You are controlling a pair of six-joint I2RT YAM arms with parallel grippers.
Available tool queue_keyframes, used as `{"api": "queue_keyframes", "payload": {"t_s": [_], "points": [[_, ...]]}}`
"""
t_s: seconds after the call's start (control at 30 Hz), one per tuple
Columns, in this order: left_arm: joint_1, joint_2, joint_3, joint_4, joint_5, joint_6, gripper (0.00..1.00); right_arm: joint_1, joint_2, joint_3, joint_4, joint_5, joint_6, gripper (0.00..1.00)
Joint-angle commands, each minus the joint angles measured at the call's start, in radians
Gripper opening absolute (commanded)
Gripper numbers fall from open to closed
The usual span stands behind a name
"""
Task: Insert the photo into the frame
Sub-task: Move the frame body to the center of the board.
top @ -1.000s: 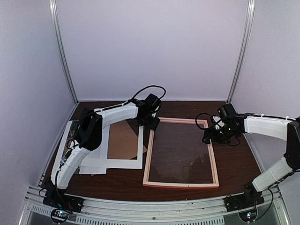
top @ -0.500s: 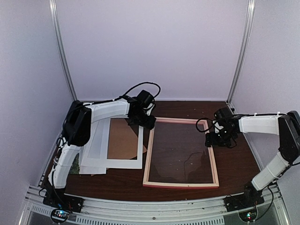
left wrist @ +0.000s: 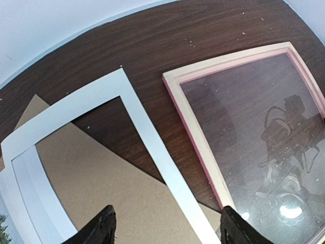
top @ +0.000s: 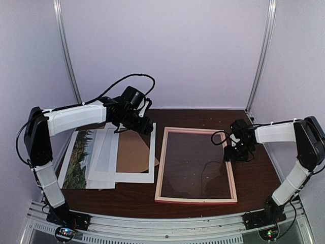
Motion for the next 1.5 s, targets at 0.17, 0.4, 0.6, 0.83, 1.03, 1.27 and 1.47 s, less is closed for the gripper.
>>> {"api": "queue_keyframes", "payload": {"t_s": [0.17,0.4,0.6,0.83,1.03,1.27,1.47], "points": [[0.009,-0.144,-0.175,-0.021,-0.166,-0.021,0.71,-0.055,0.024,0.017,0.006,0.006,-0.009,0.52],[0.09,-0.225,-0.311,-0.066,-0.163,-0.063,0.72,-0.114,0.017,0.04,-0.031,0.012,-0.023,0.47],[0.192,-0.292,-0.42,-0.062,-0.105,-0.087,0.72,-0.144,-0.006,0.056,-0.046,0.023,-0.04,0.47],[0.344,-0.343,-0.53,-0.041,-0.023,-0.12,0.72,-0.098,-0.112,0.082,-0.023,-0.024,-0.03,0.65],[0.442,-0.355,-0.587,0.0,0.04,-0.136,0.72,-0.015,-0.124,0.151,0.003,-0.098,-0.031,0.74],[0.507,-0.344,-0.621,0.052,0.058,-0.131,0.85,0.12,-0.067,0.233,0.052,-0.136,-0.012,0.82],[0.521,-0.265,-0.566,0.046,0.082,-0.132,0.91,0.258,0.107,0.361,0.101,-0.175,0.009,0.86]]}}
